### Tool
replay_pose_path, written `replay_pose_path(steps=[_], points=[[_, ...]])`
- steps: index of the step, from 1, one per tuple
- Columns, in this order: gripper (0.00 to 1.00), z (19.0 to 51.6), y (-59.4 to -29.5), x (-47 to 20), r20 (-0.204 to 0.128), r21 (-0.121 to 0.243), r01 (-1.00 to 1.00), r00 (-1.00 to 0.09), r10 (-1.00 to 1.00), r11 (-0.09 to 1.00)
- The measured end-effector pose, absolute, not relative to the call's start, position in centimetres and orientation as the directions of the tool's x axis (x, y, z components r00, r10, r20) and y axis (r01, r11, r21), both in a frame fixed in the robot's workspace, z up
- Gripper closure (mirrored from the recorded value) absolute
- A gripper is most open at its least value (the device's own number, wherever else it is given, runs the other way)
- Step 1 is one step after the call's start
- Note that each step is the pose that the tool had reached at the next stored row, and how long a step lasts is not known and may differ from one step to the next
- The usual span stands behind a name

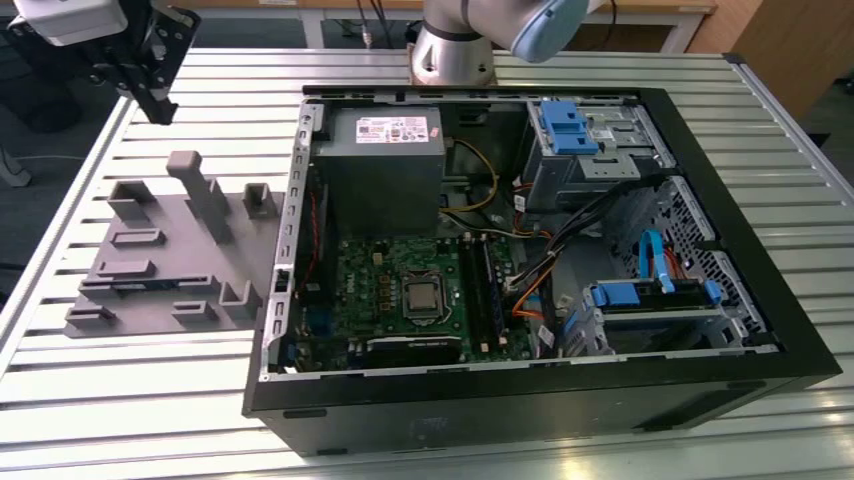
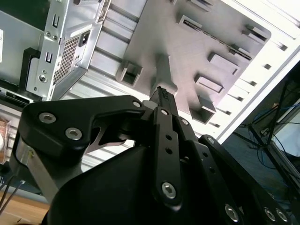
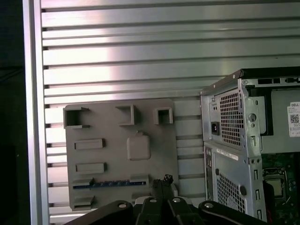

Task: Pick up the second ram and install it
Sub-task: 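Reach for the second ram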

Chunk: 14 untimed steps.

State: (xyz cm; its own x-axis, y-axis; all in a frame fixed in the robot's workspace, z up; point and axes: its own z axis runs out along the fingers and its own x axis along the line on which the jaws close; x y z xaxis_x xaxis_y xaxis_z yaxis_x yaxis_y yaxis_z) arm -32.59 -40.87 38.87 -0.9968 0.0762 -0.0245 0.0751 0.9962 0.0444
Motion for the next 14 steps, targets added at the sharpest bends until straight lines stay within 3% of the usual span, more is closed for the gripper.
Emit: replay_pose_path(steps=[14], points=[[0.89,38.8,-41.3,-35.4,-0.024,0.044,0.075,-0.997,0.076,0.996]])
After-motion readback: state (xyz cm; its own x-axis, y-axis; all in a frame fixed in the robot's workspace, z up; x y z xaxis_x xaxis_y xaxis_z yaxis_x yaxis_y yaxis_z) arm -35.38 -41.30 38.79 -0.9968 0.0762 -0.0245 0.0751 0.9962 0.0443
